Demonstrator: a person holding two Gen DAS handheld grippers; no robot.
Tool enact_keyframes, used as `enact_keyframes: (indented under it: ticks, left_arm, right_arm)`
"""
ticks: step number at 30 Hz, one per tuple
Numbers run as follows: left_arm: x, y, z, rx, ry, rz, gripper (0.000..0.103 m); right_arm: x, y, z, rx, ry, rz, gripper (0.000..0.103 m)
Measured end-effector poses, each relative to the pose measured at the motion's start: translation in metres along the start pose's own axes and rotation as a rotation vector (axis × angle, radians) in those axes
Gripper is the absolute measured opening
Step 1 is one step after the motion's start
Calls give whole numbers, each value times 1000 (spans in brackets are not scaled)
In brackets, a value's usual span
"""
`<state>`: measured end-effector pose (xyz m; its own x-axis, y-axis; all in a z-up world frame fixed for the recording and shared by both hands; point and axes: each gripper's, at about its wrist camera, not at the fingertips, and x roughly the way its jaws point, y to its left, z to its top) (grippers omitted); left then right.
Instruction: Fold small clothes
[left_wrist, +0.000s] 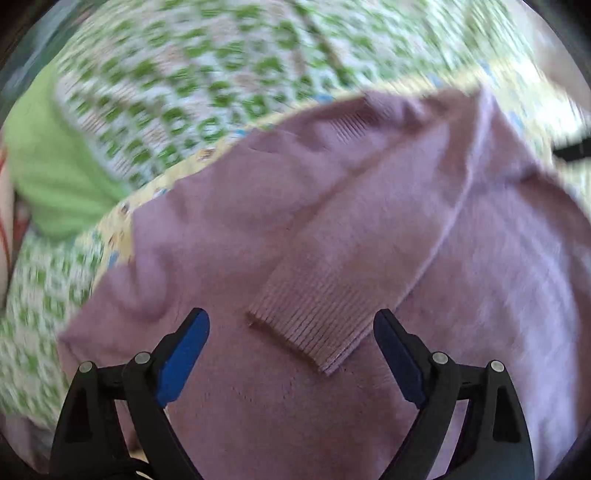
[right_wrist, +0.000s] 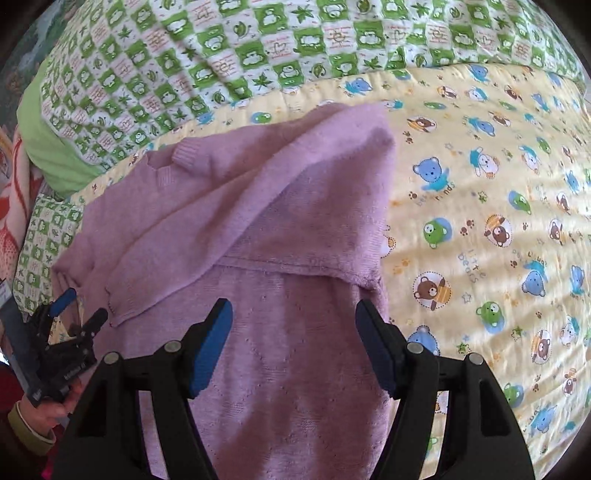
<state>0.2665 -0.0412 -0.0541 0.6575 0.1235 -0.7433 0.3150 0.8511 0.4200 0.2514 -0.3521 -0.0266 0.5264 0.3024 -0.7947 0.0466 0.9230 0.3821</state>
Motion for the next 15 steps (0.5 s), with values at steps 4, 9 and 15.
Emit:
enact_keyframes:
  ticks: [4,9,15]
  left_arm:
    - [17,-15,2,151,28,-50,91]
    - [36,-14,4,131,89,-256,18]
    - [12,42,40,-113,79,-490,3]
  right_arm:
    - [5,-2,1,14,0,9,70]
    - [10,-7,1,14,9,2,70]
    - [9,-14,1,18,2,-3,70]
